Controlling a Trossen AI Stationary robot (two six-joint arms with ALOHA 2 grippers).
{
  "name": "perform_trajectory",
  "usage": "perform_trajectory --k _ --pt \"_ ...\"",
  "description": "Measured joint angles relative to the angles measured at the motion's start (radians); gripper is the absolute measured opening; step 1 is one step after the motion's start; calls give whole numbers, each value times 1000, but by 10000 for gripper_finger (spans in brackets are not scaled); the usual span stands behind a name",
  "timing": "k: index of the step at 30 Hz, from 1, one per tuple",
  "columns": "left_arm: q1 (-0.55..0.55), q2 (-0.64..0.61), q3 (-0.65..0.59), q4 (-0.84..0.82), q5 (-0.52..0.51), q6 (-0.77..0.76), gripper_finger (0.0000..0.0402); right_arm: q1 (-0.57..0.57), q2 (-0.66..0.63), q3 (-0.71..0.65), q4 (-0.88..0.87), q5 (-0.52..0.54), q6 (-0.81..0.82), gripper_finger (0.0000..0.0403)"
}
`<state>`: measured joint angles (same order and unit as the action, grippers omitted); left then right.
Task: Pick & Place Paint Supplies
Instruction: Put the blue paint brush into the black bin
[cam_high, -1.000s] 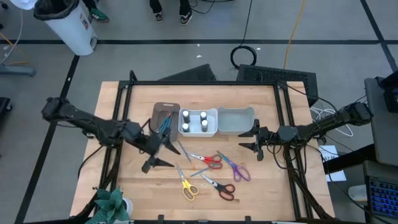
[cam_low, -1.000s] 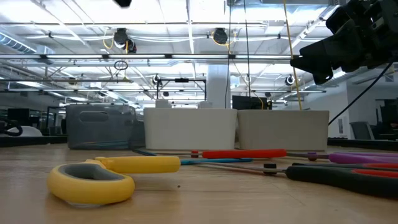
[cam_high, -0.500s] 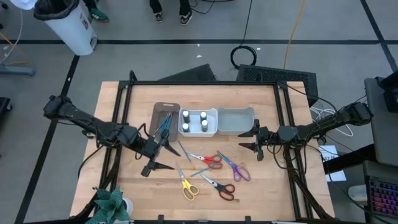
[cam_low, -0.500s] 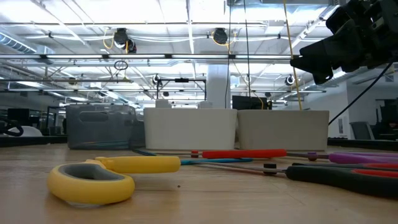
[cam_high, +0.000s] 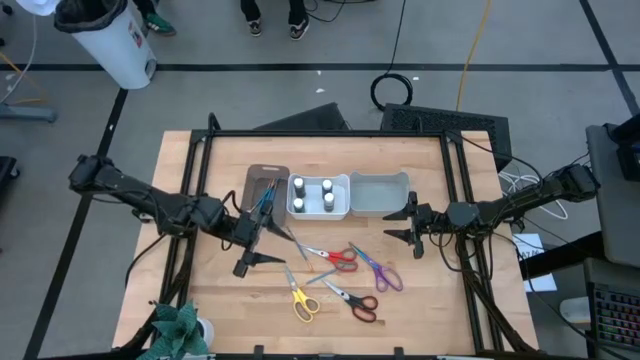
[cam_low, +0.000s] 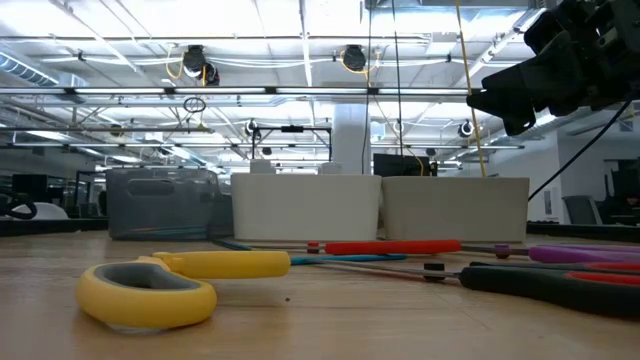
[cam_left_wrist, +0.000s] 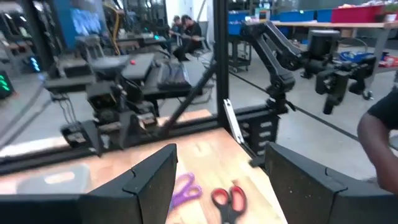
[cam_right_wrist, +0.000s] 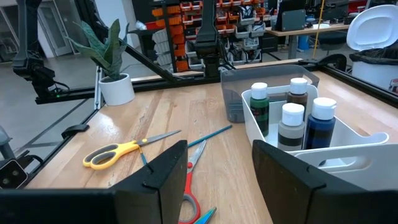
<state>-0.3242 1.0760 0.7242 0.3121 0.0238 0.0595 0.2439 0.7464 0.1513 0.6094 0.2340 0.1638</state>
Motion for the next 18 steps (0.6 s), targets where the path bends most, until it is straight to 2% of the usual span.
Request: perform_trajectory --k 4,9,18 --pt "30 0 0 89 -6 38 251 0 0 0 0 0 0 171" --pt "92 -1 0 217 -62 41 251 0 0 0 0 0 0 171" --pt "217 24 0 237 -69 35 251 0 0 0 0 0 0 171"
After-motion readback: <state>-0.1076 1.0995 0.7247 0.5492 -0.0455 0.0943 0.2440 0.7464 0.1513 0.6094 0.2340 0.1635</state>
